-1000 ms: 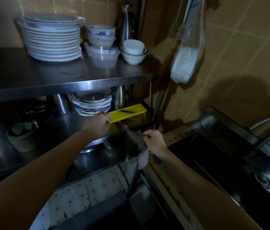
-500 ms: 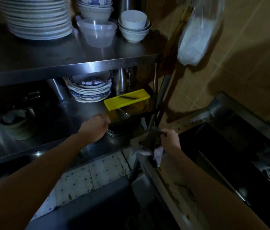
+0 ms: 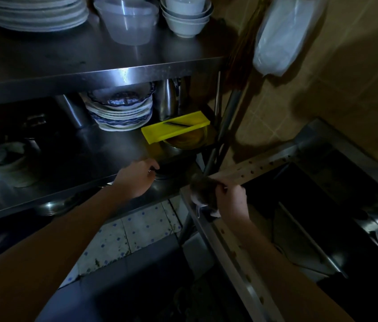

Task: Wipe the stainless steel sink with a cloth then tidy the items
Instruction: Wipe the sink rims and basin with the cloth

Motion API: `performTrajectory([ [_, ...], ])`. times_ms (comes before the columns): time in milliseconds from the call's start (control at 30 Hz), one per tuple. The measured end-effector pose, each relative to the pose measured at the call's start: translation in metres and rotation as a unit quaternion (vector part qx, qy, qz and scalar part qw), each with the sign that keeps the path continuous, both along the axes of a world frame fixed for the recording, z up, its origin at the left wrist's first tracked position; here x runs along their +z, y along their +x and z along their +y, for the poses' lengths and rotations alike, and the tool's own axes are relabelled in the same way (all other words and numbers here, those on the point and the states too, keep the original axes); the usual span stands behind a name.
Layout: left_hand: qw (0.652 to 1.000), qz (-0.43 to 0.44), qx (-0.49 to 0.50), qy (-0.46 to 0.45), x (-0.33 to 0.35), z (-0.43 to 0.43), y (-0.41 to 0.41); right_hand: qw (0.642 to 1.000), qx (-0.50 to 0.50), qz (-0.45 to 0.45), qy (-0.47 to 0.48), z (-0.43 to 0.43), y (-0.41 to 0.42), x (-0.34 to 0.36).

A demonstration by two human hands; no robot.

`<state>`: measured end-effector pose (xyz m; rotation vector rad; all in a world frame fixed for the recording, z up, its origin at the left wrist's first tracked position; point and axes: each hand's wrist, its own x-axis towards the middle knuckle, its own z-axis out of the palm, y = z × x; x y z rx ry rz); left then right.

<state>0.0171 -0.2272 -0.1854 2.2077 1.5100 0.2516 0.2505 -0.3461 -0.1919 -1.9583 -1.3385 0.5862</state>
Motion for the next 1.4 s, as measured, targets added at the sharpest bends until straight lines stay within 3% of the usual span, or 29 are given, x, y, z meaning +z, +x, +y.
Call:
performTrajectory([
  [200, 1.000, -0.011, -0.009, 0.003, -0.002, 0.004, 0.002, 0.995, 0.006, 0.076, 0.059, 0.006, -0.006, 0.012],
  [400, 1.000, 0.000, -0.007, -0.004, -0.007, 0.007, 0.001, 0.988, -0.094, 0.123, -0.025, 0.014, 0.016, -0.023],
  [567, 1.000, 0.003, -0.009, -0.005, -0.016, 0.007, 0.002, 0.987, -0.141, 0.052, -0.059, 0.019, 0.046, -0.044],
  [867, 1.000, -0.006, -0.031, -0.002, -0.027, 0.001, 0.022, 0.991, 0.018, -0.097, -0.091, 0.013, 0.014, -0.077],
  [967, 0.999, -0.011, -0.038, -0.018, -0.034, 0.000, 0.032, 0.958, 0.109, -0.237, -0.118, 0.004, 0.009, -0.096],
  [1167, 0.996, -0.027, -0.062, -0.054, -0.052, -0.007, 0.049, 0.926, 0.128, -0.342, -0.097, 0.001, 0.005, -0.108],
  [1400, 0.994, 0.000, -0.080, -0.079, -0.074, -0.016, 0.064, 0.924, 0.203, -0.306, -0.108, 0.004, 0.025, -0.111],
])
